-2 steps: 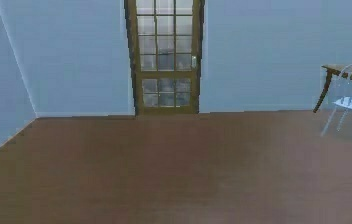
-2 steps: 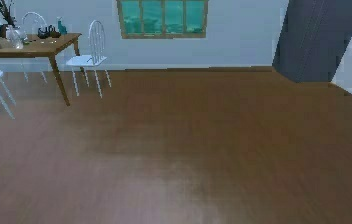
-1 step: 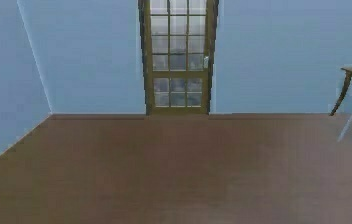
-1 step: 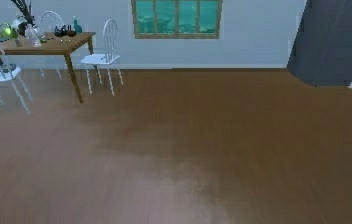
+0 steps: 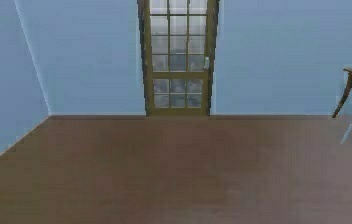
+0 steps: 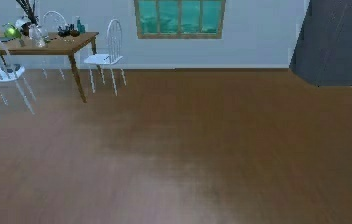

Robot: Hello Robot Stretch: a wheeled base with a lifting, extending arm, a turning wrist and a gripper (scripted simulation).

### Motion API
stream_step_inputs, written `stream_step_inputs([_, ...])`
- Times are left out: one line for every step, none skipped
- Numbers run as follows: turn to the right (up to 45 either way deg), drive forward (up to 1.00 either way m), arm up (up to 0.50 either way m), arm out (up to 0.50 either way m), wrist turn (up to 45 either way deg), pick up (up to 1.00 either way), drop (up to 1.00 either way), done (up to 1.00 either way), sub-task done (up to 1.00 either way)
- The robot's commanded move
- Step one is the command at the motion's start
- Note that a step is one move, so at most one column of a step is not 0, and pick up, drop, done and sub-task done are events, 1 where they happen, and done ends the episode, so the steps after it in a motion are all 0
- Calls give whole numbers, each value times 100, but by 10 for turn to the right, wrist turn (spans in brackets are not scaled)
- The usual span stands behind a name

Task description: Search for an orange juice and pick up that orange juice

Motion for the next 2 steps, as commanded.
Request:
stream_step_inputs([450, 0, 0, 0, 0, 0, 0, 0, 0])
stream_step_inputs([450, 0, 0, 0, 0, 0, 0, 0, 0])
